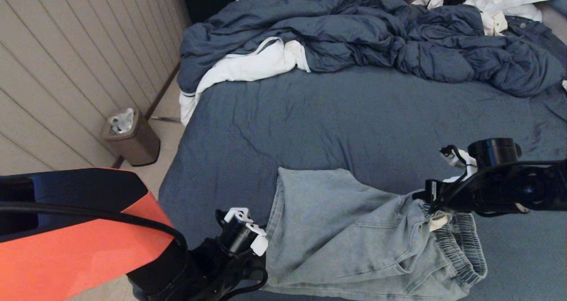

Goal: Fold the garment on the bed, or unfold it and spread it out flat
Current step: Unford the blue shorts

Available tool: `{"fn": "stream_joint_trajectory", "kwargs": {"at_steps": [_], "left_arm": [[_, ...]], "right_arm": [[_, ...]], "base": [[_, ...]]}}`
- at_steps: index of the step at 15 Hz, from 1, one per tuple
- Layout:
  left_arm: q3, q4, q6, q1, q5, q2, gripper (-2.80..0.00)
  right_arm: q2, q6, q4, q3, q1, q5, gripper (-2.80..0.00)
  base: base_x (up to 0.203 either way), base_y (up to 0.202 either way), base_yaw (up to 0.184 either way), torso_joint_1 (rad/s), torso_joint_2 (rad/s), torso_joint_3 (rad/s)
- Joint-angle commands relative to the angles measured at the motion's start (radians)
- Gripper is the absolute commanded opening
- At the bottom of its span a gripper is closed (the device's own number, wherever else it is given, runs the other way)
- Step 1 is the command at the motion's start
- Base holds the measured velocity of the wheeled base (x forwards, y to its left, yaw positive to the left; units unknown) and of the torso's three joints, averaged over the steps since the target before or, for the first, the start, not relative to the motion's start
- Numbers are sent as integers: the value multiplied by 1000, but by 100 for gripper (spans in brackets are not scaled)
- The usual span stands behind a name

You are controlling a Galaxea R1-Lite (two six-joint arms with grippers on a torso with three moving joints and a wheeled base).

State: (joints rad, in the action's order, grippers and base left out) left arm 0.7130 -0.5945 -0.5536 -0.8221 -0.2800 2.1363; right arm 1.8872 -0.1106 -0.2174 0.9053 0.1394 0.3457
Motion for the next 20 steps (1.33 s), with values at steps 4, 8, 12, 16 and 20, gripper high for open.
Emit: {"fn": "stream_joint_trajectory", "kwargs": {"at_steps": [4,8,12,16,20], "left_arm": [[25,-5,-4,-3,3,54,0],[45,-5,-6,-6,8,86,0],[48,-5,-6,-6,8,86,-280],[39,-5,1,-7,2,61,-280],[20,0,3,-7,-2,-29,-280]], "right_arm": [[17,0,-4,1,0,6,-280],[29,0,-5,1,0,6,-280],[29,0,-5,1,0,6,-280],[27,0,-5,1,0,6,-280],[11,2,-5,2,9,4,-280]], "base": [[0,0,0,0,0,0],[0,0,0,0,0,0],[0,0,0,0,0,0],[0,0,0,0,0,0],[0,0,0,0,0,0]]}}
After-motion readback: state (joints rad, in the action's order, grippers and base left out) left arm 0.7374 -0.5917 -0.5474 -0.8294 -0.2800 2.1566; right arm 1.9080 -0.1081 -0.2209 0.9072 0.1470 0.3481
